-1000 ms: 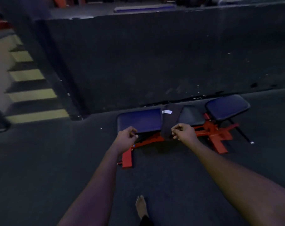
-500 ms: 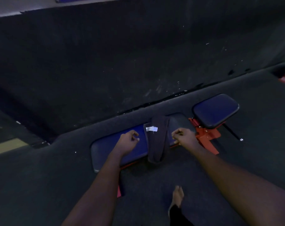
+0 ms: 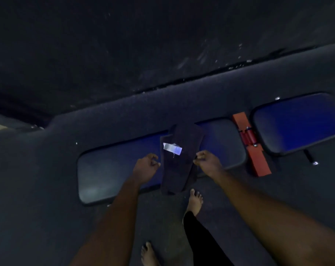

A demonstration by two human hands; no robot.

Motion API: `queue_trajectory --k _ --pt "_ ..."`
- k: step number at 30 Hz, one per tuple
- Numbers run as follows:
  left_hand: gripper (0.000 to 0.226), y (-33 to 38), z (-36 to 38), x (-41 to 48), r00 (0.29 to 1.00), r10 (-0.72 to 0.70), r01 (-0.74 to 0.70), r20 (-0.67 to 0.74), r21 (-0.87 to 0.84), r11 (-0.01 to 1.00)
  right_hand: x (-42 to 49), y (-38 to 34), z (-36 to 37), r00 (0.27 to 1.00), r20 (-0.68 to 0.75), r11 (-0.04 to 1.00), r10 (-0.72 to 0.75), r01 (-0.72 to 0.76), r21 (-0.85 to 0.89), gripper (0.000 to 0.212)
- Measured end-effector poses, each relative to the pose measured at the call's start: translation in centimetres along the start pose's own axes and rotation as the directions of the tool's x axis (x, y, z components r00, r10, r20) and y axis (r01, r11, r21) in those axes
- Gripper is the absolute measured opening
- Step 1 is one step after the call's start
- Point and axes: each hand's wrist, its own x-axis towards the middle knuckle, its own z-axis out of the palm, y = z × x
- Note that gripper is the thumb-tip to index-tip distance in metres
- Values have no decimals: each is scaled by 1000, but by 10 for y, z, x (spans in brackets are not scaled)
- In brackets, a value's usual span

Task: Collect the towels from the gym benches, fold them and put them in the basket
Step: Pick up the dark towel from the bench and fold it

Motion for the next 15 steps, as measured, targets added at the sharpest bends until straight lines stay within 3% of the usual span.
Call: queue_trajectory --k 3,6,9,13,15 --pt "53 -11 40 35 993 -58 68 104 -98 993 36 13 13 995 26 991 100 -102 90 62" --pt "75 -30 79 73 990 -138 143 40 -178 974 64 22 29 994 1 985 109 -109 133 77" --pt "61 -19 90 90 969 -239 229 -59 -148 962 73 24 38 997 -53 996 57 -53 74 67" --pt "38 -7 83 92 977 -212 213 30 -28 977 73 15 39 977 -212 999 -38 37 -9 56" --pt "35 -5 74 85 977 -201 205 64 -61 977 70 4 38 974 -220 999 -46 46 -5 42"
